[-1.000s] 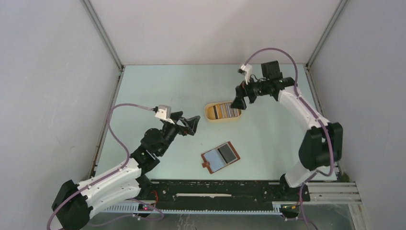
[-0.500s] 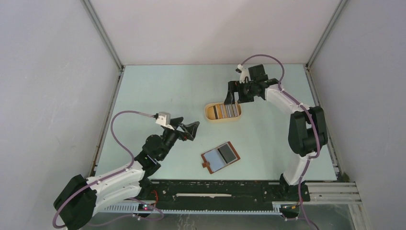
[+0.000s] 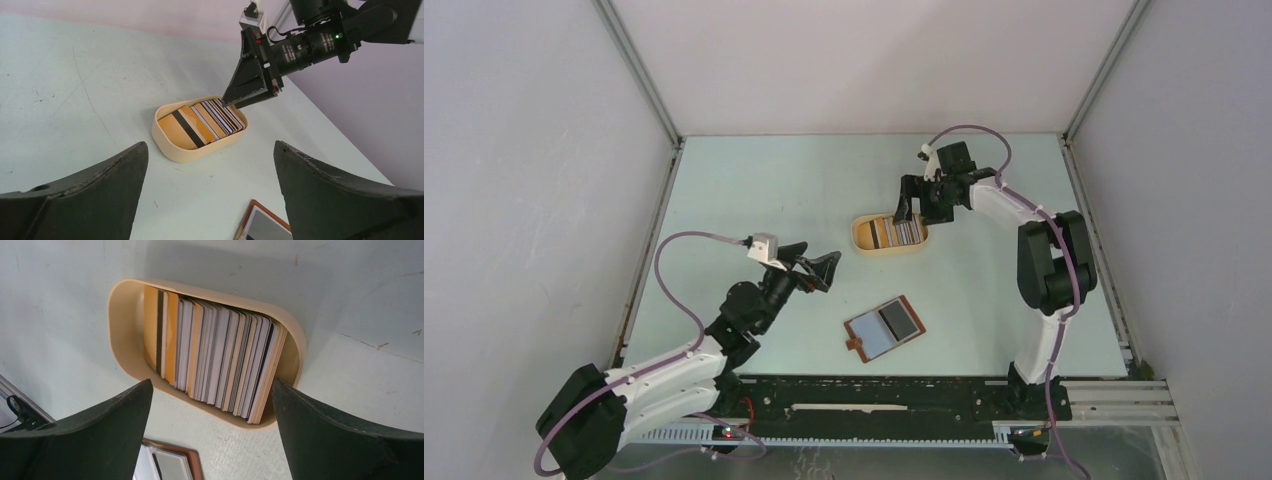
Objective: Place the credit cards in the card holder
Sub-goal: Pick up the credit card from the storage box.
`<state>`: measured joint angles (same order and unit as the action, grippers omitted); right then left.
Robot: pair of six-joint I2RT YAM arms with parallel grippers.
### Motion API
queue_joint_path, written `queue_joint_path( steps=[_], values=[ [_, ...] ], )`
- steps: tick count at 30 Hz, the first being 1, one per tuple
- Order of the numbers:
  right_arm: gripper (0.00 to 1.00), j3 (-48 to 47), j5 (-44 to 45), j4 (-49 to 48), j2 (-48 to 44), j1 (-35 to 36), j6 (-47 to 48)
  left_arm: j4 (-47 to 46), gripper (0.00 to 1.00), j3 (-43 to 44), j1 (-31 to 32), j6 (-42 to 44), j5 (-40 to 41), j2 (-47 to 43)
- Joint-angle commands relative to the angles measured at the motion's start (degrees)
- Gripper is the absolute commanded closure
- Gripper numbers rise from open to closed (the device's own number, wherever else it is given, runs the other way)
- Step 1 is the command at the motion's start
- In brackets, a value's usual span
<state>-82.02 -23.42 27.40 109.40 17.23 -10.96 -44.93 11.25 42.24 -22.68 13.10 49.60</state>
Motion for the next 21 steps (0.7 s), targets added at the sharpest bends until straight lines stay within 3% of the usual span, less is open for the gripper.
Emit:
queue_joint_path(
  steps=[1, 21],
  values=[
    [0.02, -1.82, 0.39, -0.61, 1.21, -0.27, -1.78, -2.70, 0.00, -1.35, -0.29, -0.52, -0.32, -0.21],
    [0.00, -3.74, 7.50, -0.31, 3.75, 1.57, -5.23, -3.41, 0.00, -2.05, -0.24, -0.70, -0.10, -0.78]
  ],
)
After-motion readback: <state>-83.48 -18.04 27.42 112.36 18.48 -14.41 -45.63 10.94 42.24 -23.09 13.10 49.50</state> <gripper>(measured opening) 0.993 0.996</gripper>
